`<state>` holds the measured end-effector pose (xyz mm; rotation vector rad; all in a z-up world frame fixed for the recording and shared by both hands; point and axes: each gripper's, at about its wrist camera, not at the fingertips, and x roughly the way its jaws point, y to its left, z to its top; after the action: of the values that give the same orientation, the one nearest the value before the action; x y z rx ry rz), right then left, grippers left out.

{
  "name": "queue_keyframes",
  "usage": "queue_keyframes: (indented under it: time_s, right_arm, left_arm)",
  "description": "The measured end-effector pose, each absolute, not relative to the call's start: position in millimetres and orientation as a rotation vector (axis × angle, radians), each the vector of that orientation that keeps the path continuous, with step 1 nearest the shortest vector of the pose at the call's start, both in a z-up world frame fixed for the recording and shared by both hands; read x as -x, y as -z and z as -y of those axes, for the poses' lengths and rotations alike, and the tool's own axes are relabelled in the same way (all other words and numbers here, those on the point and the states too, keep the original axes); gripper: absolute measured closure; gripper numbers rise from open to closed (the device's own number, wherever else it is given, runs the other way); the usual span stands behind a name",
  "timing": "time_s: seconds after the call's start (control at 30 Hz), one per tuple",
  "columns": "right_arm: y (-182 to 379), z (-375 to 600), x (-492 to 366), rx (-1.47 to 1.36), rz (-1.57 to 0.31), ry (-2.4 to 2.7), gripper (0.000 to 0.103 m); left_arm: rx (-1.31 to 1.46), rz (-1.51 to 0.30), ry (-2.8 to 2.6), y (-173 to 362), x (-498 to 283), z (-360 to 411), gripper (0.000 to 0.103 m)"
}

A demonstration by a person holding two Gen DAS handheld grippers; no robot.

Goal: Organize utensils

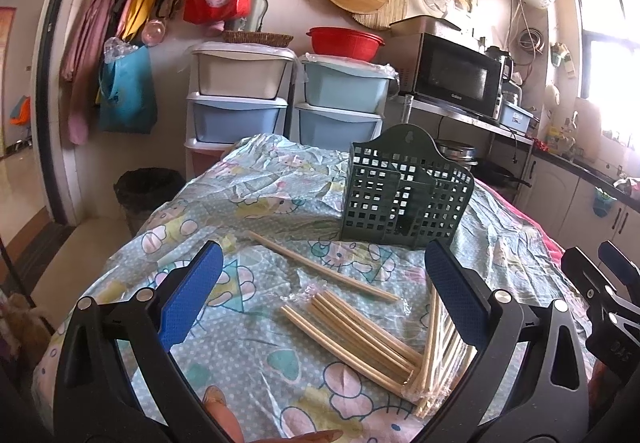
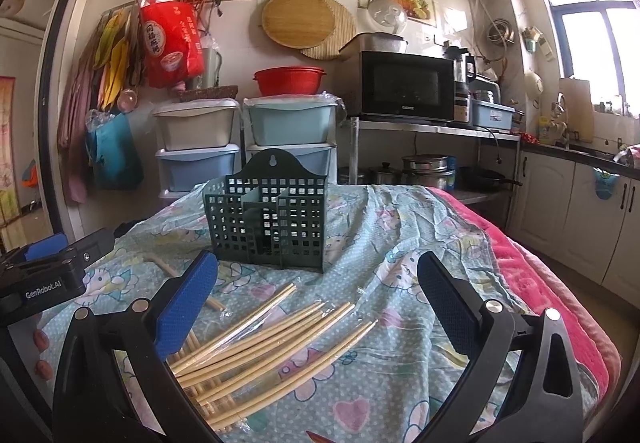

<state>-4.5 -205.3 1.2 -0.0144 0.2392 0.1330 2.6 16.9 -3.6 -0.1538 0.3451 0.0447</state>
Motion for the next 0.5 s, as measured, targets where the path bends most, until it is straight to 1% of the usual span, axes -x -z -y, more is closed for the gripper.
queue_keyframes:
  time_s: [0.5]
  right_arm:
    - [-12,182,-43,0.081,-0.331,-0.255,0.006]
  left_arm:
    - [0.224,-0.443,-0.133,0,-31,-65,0.009]
